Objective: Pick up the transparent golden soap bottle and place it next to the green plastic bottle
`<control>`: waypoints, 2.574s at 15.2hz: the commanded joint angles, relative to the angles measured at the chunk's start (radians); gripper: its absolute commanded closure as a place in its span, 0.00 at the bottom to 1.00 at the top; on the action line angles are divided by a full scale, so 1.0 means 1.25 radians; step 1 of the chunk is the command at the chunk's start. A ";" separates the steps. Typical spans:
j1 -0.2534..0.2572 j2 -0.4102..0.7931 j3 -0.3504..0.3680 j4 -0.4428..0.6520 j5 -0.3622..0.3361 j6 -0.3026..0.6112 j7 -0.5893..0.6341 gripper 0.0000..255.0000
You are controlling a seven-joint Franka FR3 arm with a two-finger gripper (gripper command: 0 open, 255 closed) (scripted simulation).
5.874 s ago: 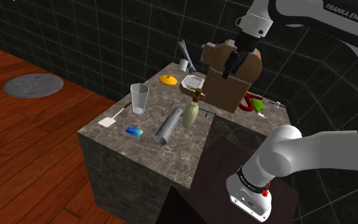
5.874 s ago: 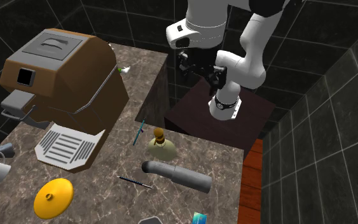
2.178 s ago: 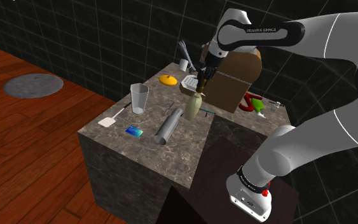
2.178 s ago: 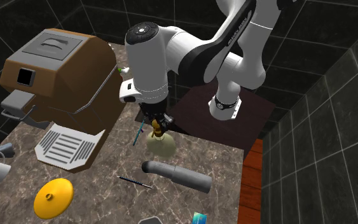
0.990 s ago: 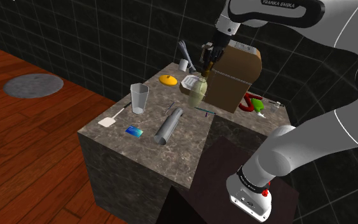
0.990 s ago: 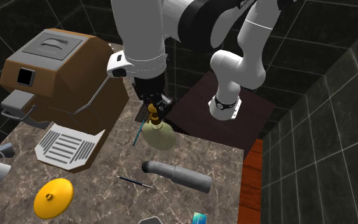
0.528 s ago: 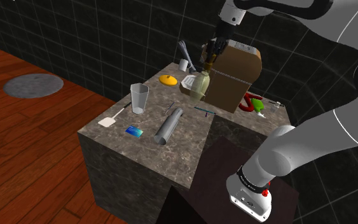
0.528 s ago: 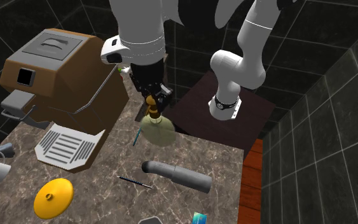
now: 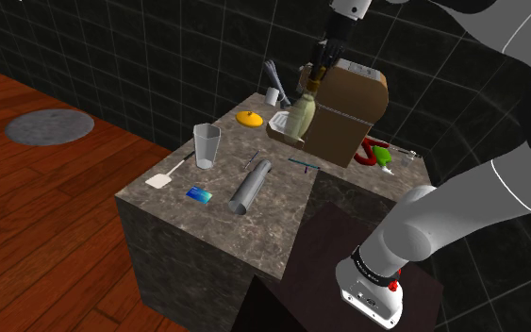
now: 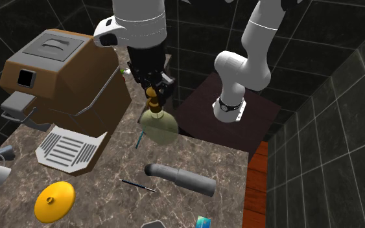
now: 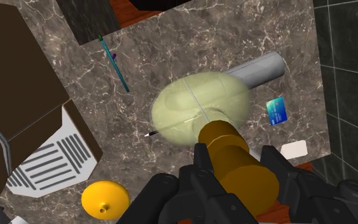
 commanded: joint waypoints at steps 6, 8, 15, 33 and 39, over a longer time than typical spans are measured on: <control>0.003 0.034 -0.001 0.114 0.005 -0.081 0.003 1.00; 0.003 0.045 -0.002 0.148 0.007 -0.104 0.003 1.00; 0.004 0.092 -0.006 0.279 0.014 -0.188 0.003 1.00; -0.091 -0.110 -0.183 -0.013 -0.090 -0.095 -0.261 1.00; -0.123 -0.135 -0.268 -0.066 -0.136 -0.059 -0.368 1.00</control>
